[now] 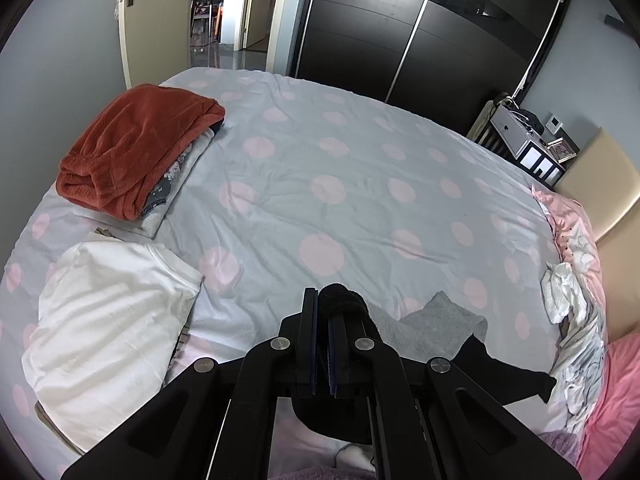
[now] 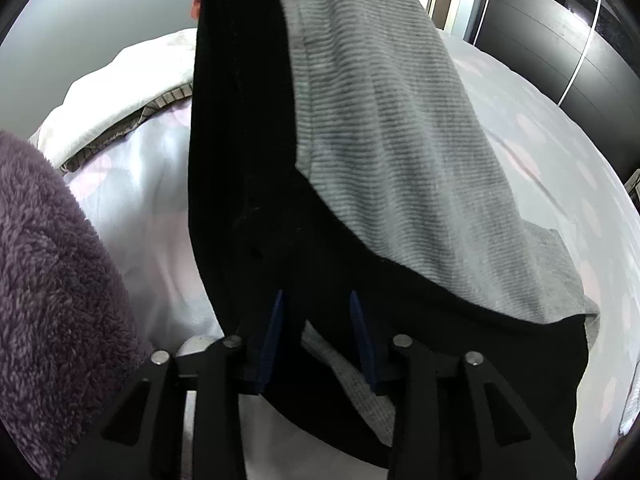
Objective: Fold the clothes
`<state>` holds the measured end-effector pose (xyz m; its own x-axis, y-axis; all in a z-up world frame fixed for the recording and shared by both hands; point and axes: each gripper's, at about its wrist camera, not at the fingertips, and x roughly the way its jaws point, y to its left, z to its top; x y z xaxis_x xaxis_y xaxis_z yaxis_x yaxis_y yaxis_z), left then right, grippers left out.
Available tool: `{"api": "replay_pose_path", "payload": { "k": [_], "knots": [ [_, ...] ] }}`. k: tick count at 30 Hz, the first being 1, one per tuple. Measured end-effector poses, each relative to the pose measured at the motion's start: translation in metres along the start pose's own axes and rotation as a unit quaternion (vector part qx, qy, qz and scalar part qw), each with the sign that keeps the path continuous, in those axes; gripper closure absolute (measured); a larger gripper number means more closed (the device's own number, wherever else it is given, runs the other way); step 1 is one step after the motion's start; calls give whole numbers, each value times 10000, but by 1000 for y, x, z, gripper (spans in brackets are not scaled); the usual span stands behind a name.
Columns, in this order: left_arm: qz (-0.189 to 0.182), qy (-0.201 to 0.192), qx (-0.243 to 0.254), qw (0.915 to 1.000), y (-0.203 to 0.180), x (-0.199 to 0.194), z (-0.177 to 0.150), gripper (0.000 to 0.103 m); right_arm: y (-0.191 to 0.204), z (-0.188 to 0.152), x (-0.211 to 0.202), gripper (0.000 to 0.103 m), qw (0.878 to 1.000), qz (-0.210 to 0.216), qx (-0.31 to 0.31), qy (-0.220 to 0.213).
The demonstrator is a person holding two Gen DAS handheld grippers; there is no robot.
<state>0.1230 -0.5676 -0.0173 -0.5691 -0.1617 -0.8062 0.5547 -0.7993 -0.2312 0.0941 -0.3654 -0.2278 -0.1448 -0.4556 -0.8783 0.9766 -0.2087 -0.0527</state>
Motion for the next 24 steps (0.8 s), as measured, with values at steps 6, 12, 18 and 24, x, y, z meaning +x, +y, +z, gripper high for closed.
{"api": "replay_pose_path", "payload": {
  "k": [6,12,18,24],
  "knots": [
    [5,-8,28,10000,1,0,0,99,-1,5,3,70,9972,-727,22,-188],
    [57,21,-34,10000,8,2,-1,99,-35,-3,-3,92,9885,-1455,404,-115],
    [100,42,-77,9999,11,1,-4,99,-83,-16,-59,99,9772,-1675,1174,-576],
    [-106,-78,190,9997,-17,-16,-11,99,-145,-12,-169,99,9412,-2356,1993,-1375]
  ]
}}
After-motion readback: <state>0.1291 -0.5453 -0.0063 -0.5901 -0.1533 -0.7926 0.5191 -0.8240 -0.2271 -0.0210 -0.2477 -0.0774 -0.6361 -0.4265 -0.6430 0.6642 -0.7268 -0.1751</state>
